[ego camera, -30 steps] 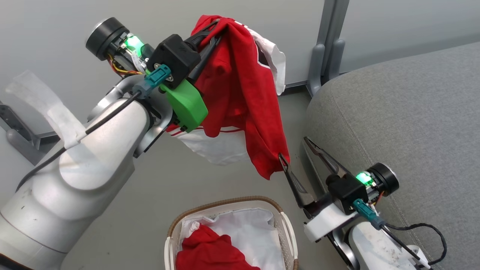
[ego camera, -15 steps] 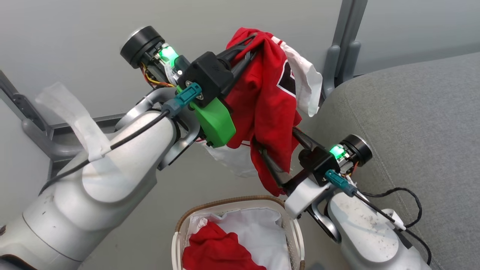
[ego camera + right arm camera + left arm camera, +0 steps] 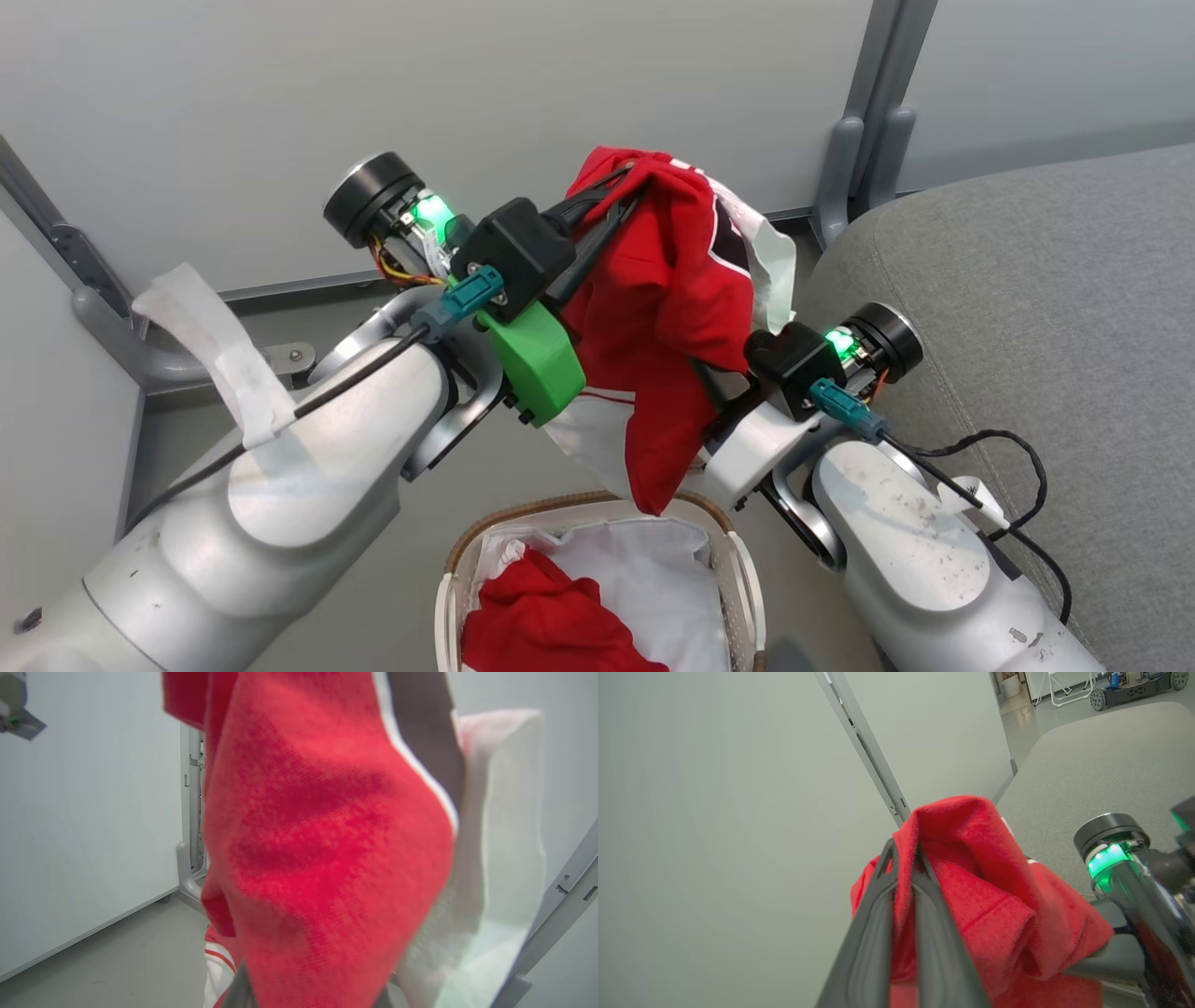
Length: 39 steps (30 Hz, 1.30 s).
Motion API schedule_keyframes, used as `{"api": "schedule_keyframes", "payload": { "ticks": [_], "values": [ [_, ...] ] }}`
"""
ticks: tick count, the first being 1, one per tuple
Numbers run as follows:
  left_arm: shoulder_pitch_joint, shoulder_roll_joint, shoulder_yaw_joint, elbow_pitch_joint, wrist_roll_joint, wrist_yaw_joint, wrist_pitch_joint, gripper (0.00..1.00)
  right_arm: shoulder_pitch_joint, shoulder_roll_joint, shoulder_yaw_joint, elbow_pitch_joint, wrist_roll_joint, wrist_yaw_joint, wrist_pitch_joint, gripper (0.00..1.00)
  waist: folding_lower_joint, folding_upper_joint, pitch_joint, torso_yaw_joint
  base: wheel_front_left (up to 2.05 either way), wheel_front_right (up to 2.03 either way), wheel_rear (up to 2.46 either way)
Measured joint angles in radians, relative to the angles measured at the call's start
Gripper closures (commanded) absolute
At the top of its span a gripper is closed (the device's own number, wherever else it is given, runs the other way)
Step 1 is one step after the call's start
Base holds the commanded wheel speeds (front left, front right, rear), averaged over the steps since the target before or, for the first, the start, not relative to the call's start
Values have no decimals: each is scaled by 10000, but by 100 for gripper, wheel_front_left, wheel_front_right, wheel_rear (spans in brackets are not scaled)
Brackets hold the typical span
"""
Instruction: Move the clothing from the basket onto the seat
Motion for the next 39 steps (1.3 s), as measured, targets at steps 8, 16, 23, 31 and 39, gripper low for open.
{"api": "schedule_keyframes", "payload": {
  "ticks": [8,16,23,31,39],
  "values": [
    [1105,-105,274,855,-648,318,-989,0,190,0,-383,-173,121,0,-2,100,0,0,17,-59,0,0,0],
    [2602,-673,654,1705,-1348,660,-1973,0,538,0,-974,-334,98,0,0,100,0,0,14,-102,0,0,0],
    [3832,-1118,1049,2113,-1680,625,-2150,0,837,-2,-1455,-349,-56,0,0,100,0,0,66,-55,0,0,0],
    [4579,-1287,1603,2065,-1202,516,-2196,0,956,4,-1772,-357,-144,0,0,100,0,0,176,-127,0,0,0],
    [4895,-1524,2382,1626,-426,355,-2213,0,816,0,-2159,-462,-236,0,0,100,0,0,434,-740,0,0,0]
  ]
}}
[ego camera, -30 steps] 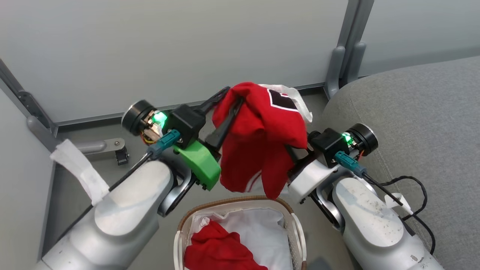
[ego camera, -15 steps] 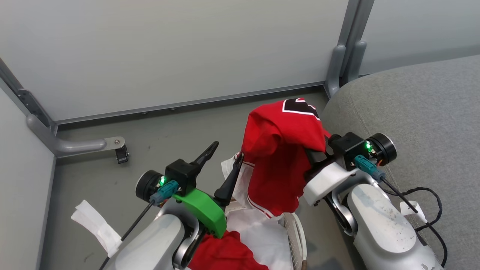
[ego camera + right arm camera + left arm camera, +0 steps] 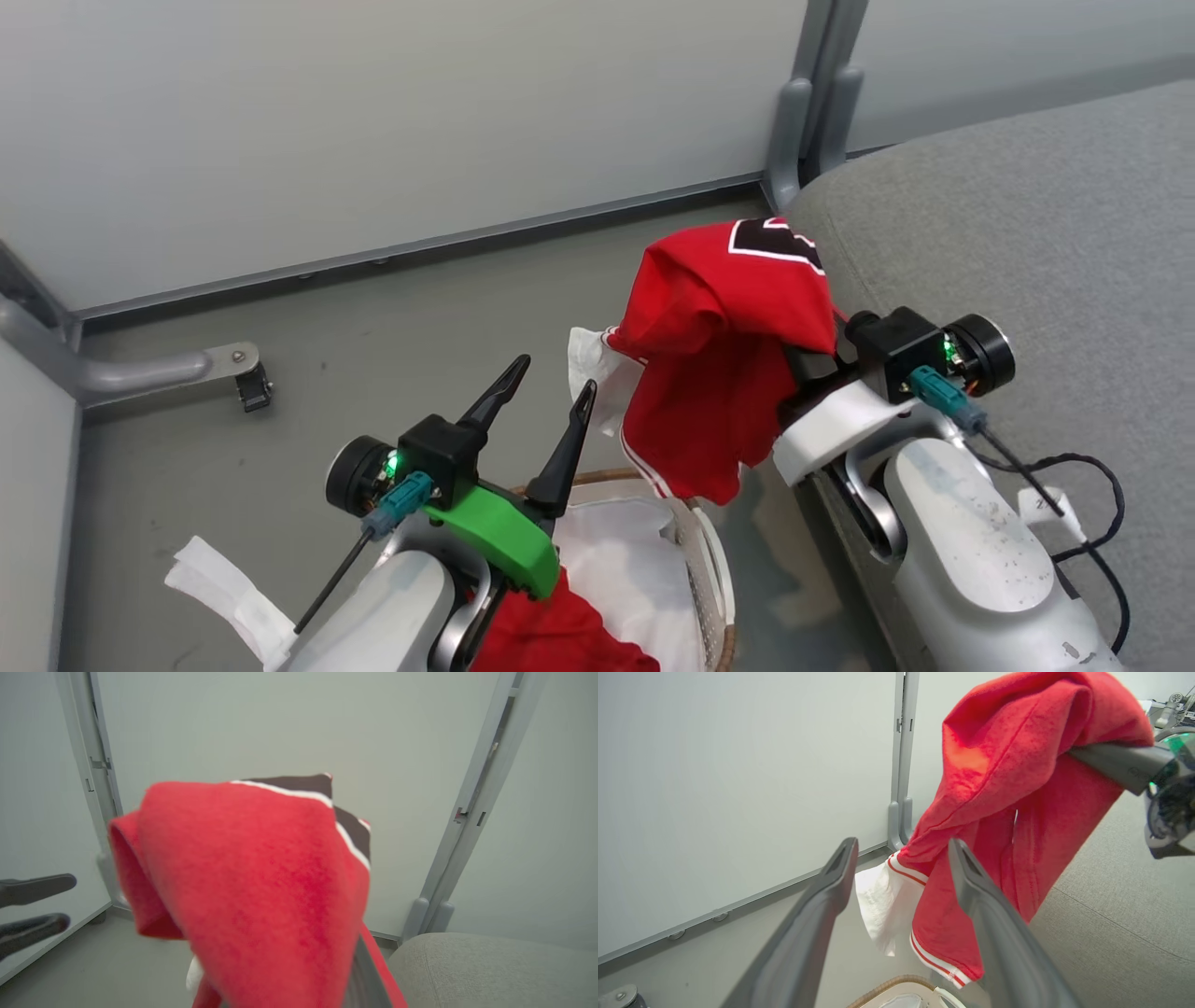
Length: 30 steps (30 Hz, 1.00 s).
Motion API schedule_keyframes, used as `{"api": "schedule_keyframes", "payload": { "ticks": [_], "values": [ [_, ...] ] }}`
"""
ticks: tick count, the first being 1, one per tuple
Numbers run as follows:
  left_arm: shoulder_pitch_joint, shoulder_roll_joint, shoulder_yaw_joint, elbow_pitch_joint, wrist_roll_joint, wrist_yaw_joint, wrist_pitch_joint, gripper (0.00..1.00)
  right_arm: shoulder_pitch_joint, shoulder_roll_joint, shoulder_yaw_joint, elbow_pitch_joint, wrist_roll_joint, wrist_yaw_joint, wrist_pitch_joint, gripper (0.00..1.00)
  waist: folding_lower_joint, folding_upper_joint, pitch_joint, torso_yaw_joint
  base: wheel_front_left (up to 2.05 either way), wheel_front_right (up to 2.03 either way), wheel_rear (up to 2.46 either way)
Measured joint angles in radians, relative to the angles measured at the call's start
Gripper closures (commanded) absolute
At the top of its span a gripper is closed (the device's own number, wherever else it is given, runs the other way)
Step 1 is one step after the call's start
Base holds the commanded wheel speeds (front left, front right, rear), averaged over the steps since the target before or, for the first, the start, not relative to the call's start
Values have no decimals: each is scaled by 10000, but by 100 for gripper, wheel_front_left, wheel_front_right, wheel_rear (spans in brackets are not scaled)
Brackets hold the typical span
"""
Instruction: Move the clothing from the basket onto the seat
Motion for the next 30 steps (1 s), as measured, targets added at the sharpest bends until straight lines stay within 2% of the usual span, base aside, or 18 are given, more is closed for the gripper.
{"api": "schedule_keyframes", "payload": {
  "ticks": [9,19,25,30],
  "values": [
    [-54,-157,359,2,926,-276,0,0,-316,-10,-685,-255,-176,2,0,100,0,0,502,-1502,0,0,0],
    [-386,-247,359,477,1218,-604,-4,0,-91,-27,-1772,-405,-236,2,0,100,0,0,1372,-3312,0,0,0],
    [-549,-299,303,614,1360,-700,-6,0,-34,-10,-2071,-462,-226,2,0,100,1,0,2044,-3792,0,0,0],
    [-647,-330,293,660,1465,-748,-4,0,-350,-8,-2497,-374,-591,2,0,100,1,0,2481,-3760,0,0,0]
  ]
}}
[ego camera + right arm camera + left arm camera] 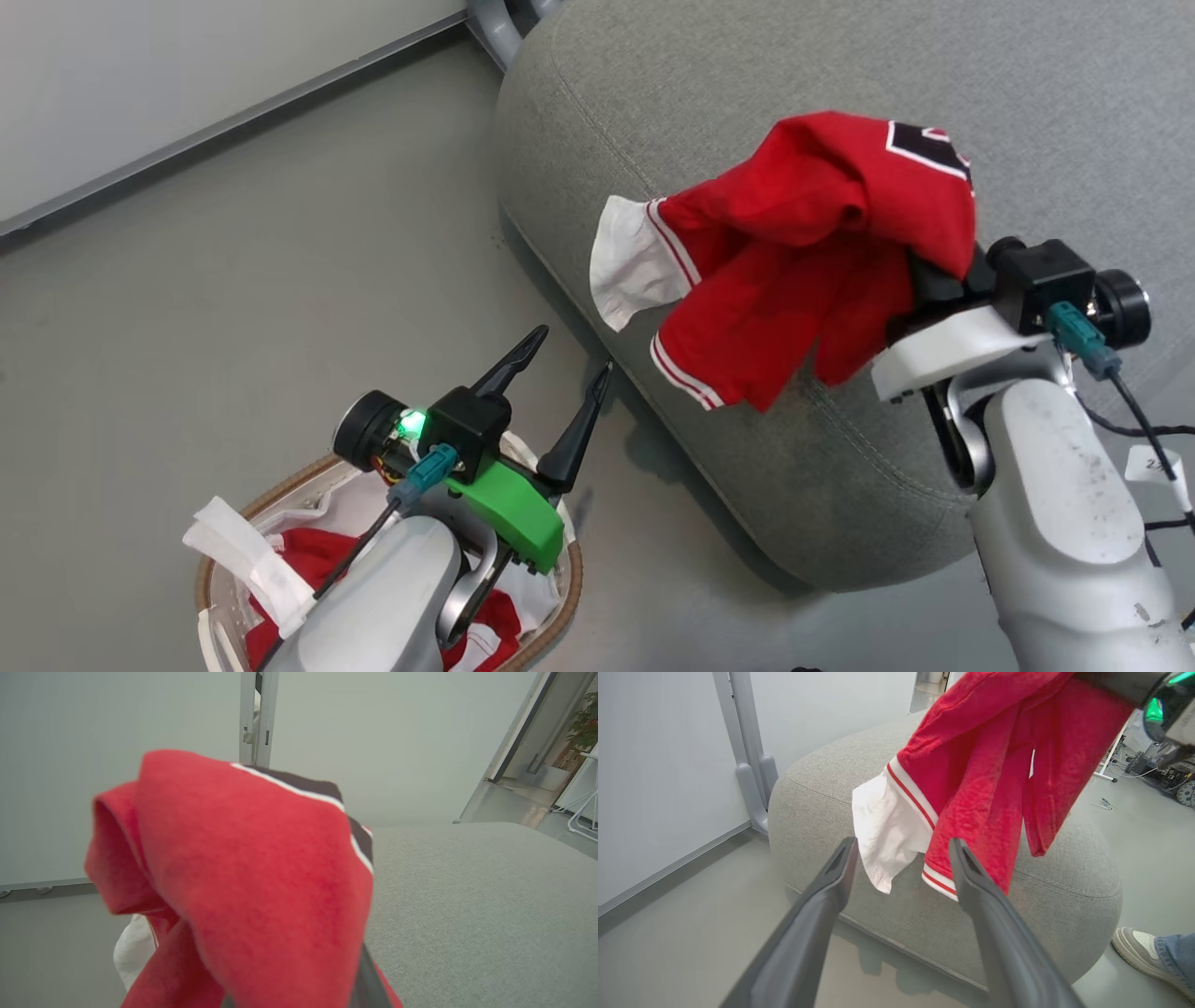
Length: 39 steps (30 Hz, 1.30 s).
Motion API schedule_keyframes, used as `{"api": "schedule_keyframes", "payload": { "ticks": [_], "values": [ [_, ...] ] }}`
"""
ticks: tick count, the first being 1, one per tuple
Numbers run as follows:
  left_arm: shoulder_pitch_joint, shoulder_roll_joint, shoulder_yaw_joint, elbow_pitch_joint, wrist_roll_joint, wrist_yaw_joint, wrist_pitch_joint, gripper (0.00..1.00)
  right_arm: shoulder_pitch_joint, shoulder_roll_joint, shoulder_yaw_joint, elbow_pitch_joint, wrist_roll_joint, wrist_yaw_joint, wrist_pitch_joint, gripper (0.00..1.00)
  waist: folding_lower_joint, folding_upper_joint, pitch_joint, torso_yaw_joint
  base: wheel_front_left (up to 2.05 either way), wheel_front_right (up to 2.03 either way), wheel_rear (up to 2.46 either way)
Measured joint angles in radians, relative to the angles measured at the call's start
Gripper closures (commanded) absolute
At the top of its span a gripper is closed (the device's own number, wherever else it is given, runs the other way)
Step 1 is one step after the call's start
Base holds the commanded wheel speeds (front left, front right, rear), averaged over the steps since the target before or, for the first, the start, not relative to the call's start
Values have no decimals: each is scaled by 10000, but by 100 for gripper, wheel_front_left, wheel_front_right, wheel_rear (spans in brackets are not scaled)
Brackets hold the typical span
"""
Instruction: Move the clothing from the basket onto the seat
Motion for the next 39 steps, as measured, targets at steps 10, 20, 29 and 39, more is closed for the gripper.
{"api": "schedule_keyframes", "payload": {
  "ticks": [10,20,29,39],
  "values": [
    [-491,-125,-247,-48,180,-54,0,0,-2541,-855,-2027,249,-309,0,-2,100,0,0,443,1124,0,0,0],
    [-1181,-190,-541,-399,591,-84,0,0,-5494,-3053,-3032,1427,-633,0,-2,100,0,0,1409,2367,0,0,0],
    [-1736,-272,-619,-566,742,-86,-2,0,-5864,-3524,-4031,2895,-988,0,-15,100,0,0,2670,3301,0,0,0],
    [-1755,-182,-326,-552,748,-86,0,0,-4893,-3026,-4600,4464,-1223,0,-15,80,0,0,3571,3895,0,0,0]
  ]
}}
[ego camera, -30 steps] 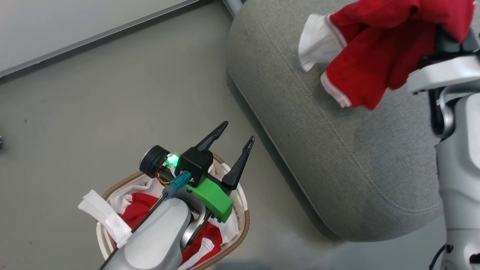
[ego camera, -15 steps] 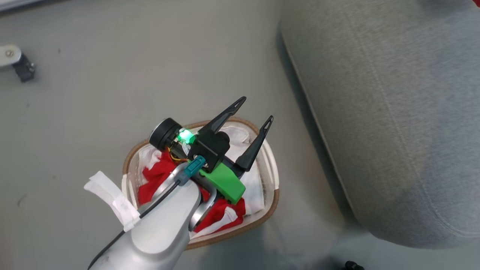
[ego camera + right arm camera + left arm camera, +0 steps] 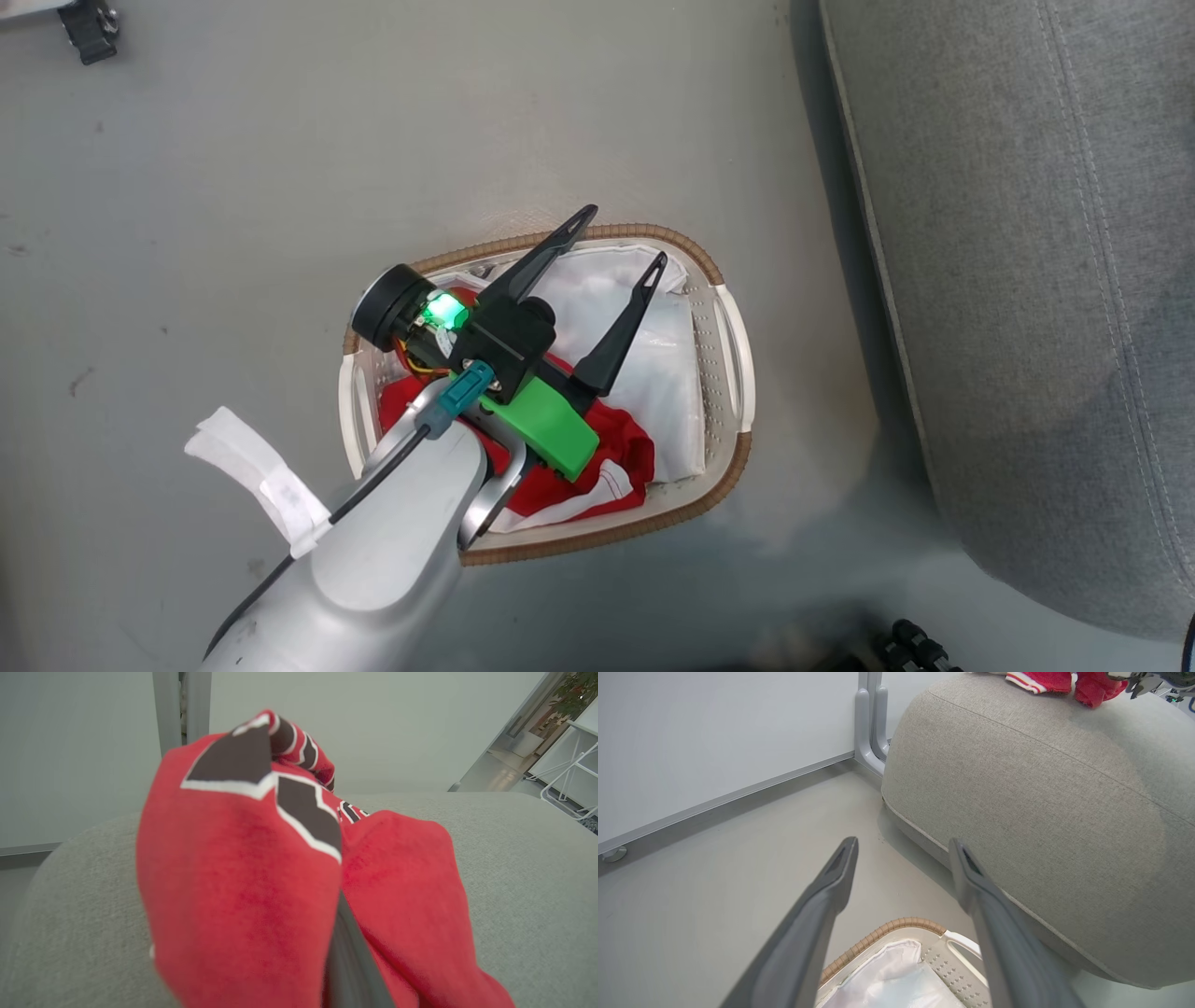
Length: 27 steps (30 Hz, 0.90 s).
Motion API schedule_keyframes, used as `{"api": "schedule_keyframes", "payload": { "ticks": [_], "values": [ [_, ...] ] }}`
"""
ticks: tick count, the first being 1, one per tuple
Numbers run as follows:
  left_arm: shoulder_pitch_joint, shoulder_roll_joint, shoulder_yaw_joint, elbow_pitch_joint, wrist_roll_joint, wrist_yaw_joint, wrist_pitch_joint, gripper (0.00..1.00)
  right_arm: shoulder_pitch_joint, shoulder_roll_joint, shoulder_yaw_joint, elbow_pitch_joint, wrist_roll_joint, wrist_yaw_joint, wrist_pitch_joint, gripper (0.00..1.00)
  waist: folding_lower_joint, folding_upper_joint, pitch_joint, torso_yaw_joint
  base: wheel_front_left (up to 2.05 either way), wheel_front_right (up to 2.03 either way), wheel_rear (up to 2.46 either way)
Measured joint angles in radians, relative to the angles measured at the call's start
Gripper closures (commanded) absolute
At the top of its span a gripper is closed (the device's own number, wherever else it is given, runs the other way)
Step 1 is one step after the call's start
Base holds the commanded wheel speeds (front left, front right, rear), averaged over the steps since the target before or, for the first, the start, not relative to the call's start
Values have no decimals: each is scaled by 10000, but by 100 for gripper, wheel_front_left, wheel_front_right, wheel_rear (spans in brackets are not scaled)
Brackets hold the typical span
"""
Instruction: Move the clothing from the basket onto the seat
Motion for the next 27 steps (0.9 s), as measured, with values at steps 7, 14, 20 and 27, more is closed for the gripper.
{"api": "schedule_keyframes", "payload": {
  "ticks": [7,14,20,27],
  "values": [
    [100,8,79,88,8,0,0,0,690,451,328,-357,4,0,0,0,0,0,-133,-186,0,0,0],
    [379,6,376,25,-84,0,0,0,2037,594,1057,-1139,291,0,0,0,-1,0,-638,-382,0,0,0],
    [799,-38,844,-48,-336,0,0,0,3126,773,1605,-1841,447,0,0,0,-1,0,-1278,-526,0,0,0],
    [1376,-182,1739,-77,-518,2,0,0,3452,719,2148,-2268,679,0,0,0,-2,0,-2247,-554,0,0,0]
  ]
}}
